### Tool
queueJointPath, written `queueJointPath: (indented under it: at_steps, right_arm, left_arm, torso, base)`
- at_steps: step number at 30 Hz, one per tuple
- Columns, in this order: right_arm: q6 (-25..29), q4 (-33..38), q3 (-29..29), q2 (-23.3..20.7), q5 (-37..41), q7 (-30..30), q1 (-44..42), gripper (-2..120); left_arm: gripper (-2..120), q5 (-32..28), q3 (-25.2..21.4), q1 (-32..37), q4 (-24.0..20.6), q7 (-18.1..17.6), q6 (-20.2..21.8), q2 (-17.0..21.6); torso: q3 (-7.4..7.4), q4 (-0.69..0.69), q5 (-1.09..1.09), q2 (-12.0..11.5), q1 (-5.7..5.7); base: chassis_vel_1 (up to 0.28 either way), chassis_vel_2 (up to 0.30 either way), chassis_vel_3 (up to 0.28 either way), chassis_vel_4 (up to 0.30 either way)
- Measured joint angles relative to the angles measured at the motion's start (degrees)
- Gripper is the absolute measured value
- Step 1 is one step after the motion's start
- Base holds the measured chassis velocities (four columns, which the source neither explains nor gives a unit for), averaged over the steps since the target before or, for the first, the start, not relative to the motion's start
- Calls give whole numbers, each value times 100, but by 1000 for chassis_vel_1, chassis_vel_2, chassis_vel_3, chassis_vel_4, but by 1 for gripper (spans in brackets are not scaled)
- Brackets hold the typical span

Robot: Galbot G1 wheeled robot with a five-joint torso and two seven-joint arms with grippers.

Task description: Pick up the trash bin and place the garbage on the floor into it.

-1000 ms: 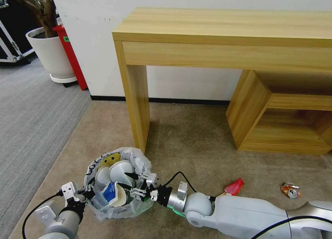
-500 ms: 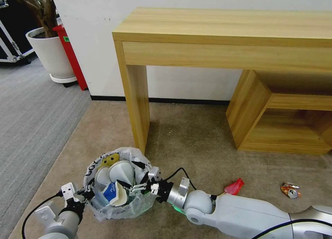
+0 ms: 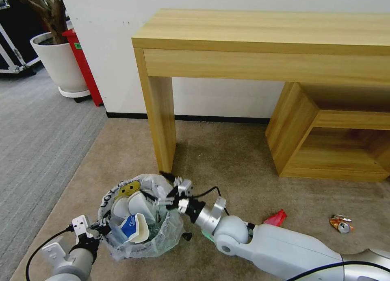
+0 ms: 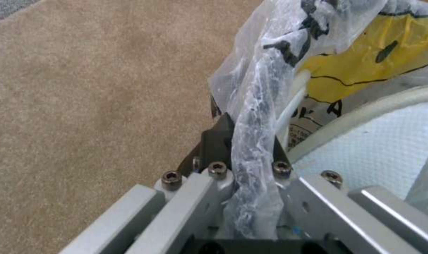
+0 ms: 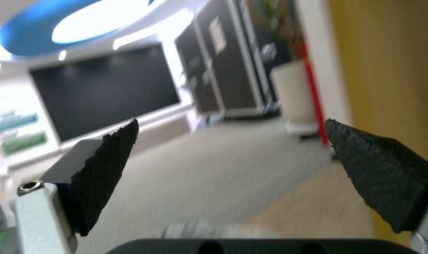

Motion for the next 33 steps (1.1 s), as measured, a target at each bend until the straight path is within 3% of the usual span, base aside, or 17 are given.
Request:
queueJointPath:
  at_steps: [1, 5, 15, 17, 18, 24, 27, 33]
  right_arm:
    - [0, 0, 0, 0, 0, 0, 0, 100]
    - [-39, 177, 925, 180, -48, 85, -259, 100]
    - [-251, 269, 1773, 140, -153, 471, -467, 100]
    - [-392, 311, 2135, 84, -248, 662, -589, 100]
    - [-467, 360, 2594, 47, -371, 811, -773, 100]
    - [-641, 530, 3409, -24, -596, 1036, -1188, 100]
    - [-977, 700, 4249, -126, -958, 1475, -1746, 100]
    - [-1051, 888, 5201, 9, -1299, 1495, -2629, 100]
  left_arm:
    - [1, 0, 0, 0, 0, 0, 0, 0]
    - [1, -13, -25, -3, 0, 1, -16, 12]
    - [1, -15, -60, -5, -13, 4, -38, 0]
    - [1, -8, -76, -5, -29, 16, -55, -12]
    - [1, 10, -91, 0, -50, 44, -81, -34]
    - [1, 50, -106, 6, -79, 68, -95, -58]
    - [1, 68, -108, -10, -113, 78, -96, -72]
    - [1, 80, -87, 35, -178, 97, -98, -72]
  torso:
    - [0, 0, 0, 0, 0]
    - [0, 0, -1, 0, 0]
    - [0, 0, 0, 0, 0]
    - [0, 0, 0, 0, 0]
    - [0, -1, 1, 0, 0]
    - [0, -1, 1, 0, 0]
    - [0, 1, 1, 0, 0]
    - [-1, 0, 0, 0, 0]
  base:
    - [0, 0, 0, 0]
    - [0, 0, 0, 0]
    - [0, 0, 0, 0]
    - [0, 0, 0, 0]
    - [0, 0, 0, 0]
    - [0, 0, 0, 0]
    - [0, 0, 0, 0]
    - [0, 0, 0, 0]
